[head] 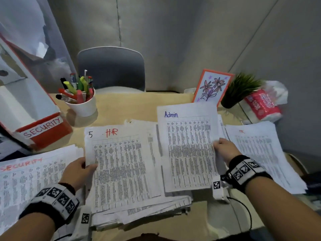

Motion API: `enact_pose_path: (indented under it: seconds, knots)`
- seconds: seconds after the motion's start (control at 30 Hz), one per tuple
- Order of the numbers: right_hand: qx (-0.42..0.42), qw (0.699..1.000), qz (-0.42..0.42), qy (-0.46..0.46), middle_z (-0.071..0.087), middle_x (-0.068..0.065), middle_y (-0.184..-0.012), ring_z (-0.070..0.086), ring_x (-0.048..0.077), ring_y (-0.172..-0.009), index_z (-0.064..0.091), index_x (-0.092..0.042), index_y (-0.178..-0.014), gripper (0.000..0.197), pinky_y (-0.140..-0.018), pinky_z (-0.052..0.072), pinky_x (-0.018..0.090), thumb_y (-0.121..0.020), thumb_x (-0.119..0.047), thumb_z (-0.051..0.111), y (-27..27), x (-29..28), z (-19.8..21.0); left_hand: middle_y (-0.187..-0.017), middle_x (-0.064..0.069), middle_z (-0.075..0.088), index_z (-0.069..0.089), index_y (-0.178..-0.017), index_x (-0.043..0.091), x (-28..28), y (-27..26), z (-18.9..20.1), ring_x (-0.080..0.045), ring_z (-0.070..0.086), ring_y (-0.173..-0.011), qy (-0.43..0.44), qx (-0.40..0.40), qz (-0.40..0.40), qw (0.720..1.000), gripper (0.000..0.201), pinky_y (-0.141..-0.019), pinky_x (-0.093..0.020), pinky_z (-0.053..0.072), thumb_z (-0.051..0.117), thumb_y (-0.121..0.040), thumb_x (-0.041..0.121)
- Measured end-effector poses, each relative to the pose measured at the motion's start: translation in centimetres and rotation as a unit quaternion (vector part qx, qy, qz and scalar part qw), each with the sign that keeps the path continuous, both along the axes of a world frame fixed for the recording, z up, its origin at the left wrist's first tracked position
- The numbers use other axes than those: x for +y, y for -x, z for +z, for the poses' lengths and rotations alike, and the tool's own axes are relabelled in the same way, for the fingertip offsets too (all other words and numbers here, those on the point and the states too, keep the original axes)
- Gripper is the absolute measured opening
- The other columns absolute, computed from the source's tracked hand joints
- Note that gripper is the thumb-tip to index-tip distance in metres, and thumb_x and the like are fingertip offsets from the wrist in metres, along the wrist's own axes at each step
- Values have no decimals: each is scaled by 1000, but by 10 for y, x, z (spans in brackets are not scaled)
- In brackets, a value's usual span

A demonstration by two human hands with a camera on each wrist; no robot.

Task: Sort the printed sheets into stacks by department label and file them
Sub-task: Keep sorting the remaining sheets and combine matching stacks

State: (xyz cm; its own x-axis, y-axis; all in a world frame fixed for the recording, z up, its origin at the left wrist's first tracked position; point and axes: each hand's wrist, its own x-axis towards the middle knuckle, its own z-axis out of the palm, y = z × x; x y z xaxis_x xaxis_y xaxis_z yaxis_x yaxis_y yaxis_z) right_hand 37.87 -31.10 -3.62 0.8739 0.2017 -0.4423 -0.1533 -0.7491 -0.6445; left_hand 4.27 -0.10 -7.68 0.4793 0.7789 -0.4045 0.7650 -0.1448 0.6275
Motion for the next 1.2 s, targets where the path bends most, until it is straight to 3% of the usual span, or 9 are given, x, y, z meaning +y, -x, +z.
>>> enact_pose_path:
  seconds: [0.17,0.47,0.53,0.67,0.8,0.9,1.0,1.07,1.2]
  knots:
    - [-32,992,-48,111,56,20,-128,51,34,-118,56,5,-119,32,-101,39,39,-95,-2,35,-49,-37,14,-94,-20,69,68,-96,4,0,-1,0,-29,57,-78,-15,-3,-10,1000,19,-76,-39,43,63,-91,21]
    - [-26,985,18,170,46,20,-138,47,35,-119,44,0,-135,45,-102,36,39,-92,6,31,-52,-39,0,-85,-19,67,66,-87,0,3,-1,3,-35,60,-81,-24,0,9,1000,24,-72,-39,42,61,-92,24]
    - [-31,985,40,167,48,19,-136,49,33,-115,44,-2,-136,46,-98,38,38,-92,4,31,-51,-36,-3,-74,-22,64,63,-79,-5,3,-1,3,-34,59,-74,-29,6,4,1000,32,-65,-36,39,62,-91,25]
    - [-31,984,60,164,56,19,-124,53,30,-99,48,-8,-130,40,-87,42,34,-91,-6,43,-53,-34,-8,-67,-14,63,62,-70,4,-2,-4,10,-30,58,-70,-23,-19,12,999,26,-61,-33,36,63,-90,21]
    - [-134,967,30,216,39,20,-137,44,40,-122,35,-15,-143,62,-102,40,48,-86,-23,56,-46,-27,-1,-79,-10,67,69,-86,6,-6,-6,17,-24,58,-74,12,-58,38,998,12,-68,-32,40,65,-89,17]
    - [-211,964,99,130,42,13,-134,44,31,-123,44,-14,-137,53,-102,39,43,-89,-32,58,-12,2,13,-82,-7,70,70,-89,9,-5,-3,20,-26,65,-80,46,-102,63,992,6,-73,-33,49,67,-87,15]
    - [-48,979,194,-43,56,1,-117,57,13,-101,52,-21,-129,46,-78,47,21,-87,-38,63,46,39,28,-79,-2,71,70,-93,10,-9,-4,26,-15,64,-69,107,-167,89,976,8,-60,-23,49,67,-86,9]
    - [89,961,245,-92,61,-2,-110,60,8,-94,51,-26,-125,49,-71,47,16,-82,-40,69,79,59,25,-76,-3,70,71,-94,9,-16,-5,32,-13,59,-64,150,-188,82,967,10,-56,-19,47,67,-85,6]
    - [175,954,207,-130,72,7,-99,68,23,-94,64,-11,-105,33,-87,55,41,-75,-17,78,113,73,2,-83,-7,75,75,-85,9,-28,1,42,-17,69,-75,232,-192,37,953,18,-65,-22,57,67,-81,-7]
